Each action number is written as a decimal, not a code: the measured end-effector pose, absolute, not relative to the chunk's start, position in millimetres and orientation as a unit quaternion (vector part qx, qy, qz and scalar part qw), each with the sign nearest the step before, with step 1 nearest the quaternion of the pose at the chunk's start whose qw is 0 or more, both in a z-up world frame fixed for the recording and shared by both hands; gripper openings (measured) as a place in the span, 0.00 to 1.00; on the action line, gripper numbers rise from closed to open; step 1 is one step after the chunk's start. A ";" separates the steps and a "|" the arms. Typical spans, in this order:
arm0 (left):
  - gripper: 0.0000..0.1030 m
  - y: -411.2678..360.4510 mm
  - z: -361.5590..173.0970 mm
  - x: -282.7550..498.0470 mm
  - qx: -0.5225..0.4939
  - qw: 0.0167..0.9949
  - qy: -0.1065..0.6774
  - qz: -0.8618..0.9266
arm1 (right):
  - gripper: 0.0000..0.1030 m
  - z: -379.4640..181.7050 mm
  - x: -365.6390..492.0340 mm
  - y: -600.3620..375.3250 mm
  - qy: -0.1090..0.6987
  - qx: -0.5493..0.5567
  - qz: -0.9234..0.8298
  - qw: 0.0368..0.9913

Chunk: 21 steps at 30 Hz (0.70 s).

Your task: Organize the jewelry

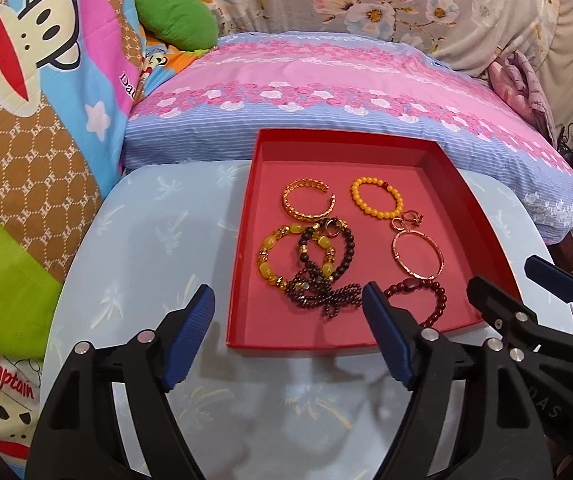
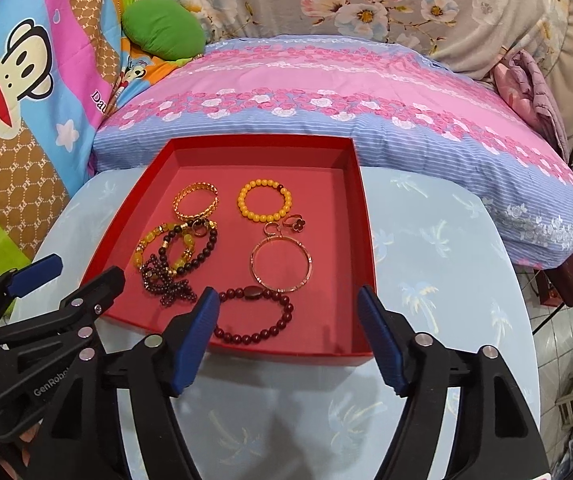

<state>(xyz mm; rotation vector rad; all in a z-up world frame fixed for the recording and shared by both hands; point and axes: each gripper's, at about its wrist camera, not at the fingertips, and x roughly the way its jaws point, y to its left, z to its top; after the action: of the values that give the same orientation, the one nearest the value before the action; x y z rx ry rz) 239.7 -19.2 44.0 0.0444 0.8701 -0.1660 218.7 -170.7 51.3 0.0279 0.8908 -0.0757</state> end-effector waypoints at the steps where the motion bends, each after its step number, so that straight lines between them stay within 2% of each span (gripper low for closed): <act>1: 0.74 -17.6 43.4 237.9 0.022 0.903 0.422 -0.078 | 0.70 51.0 217.0 -170.3 0.431 0.012 -0.037 0.902; 7: 0.83 -10.6 39.6 229.2 0.019 0.902 0.426 -0.067 | 0.81 48.1 203.7 -168.7 0.429 -0.005 -0.047 0.902; 21: 0.85 -8.0 31.2 207.3 0.024 0.898 0.435 -0.066 | 0.83 35.3 182.0 -172.1 0.440 -0.003 -0.047 0.897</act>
<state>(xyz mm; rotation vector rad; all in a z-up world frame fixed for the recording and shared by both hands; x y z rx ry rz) 207.3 -8.0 31.2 0.0494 0.9002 -0.1360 182.0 -172.1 35.3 -0.0055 0.9126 -0.0968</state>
